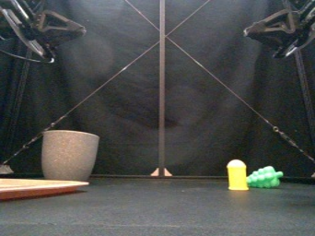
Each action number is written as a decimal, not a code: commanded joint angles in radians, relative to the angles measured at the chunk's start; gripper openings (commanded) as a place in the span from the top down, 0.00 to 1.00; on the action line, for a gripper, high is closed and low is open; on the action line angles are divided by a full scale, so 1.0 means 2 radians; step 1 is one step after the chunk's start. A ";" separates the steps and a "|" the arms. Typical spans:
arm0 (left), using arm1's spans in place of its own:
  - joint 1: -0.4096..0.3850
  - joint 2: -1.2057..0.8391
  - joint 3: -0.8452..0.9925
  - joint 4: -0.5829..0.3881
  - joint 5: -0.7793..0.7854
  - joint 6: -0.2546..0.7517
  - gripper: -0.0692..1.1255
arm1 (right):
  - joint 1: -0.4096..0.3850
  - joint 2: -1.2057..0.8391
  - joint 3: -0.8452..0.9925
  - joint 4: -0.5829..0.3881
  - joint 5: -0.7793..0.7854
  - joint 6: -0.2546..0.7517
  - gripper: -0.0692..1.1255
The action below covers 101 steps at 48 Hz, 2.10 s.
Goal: Pick the yellow can then place it on the pink plate
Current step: Pick the yellow can
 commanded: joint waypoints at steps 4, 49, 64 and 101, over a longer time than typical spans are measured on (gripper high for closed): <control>-0.001 0.004 -0.022 0.008 0.031 0.002 0.97 | 0.001 0.039 0.006 0.010 0.000 0.011 0.92; -0.006 0.004 0.012 -0.043 0.036 -0.001 0.93 | -0.001 0.337 0.017 0.140 -0.012 0.012 0.36; -0.004 0.005 0.003 -0.043 0.032 -0.001 0.93 | -0.022 0.367 0.009 0.152 -0.006 0.009 0.10; -0.005 0.004 0.005 -0.043 0.025 -0.001 0.93 | -0.078 0.437 -0.050 0.087 0.019 0.012 0.21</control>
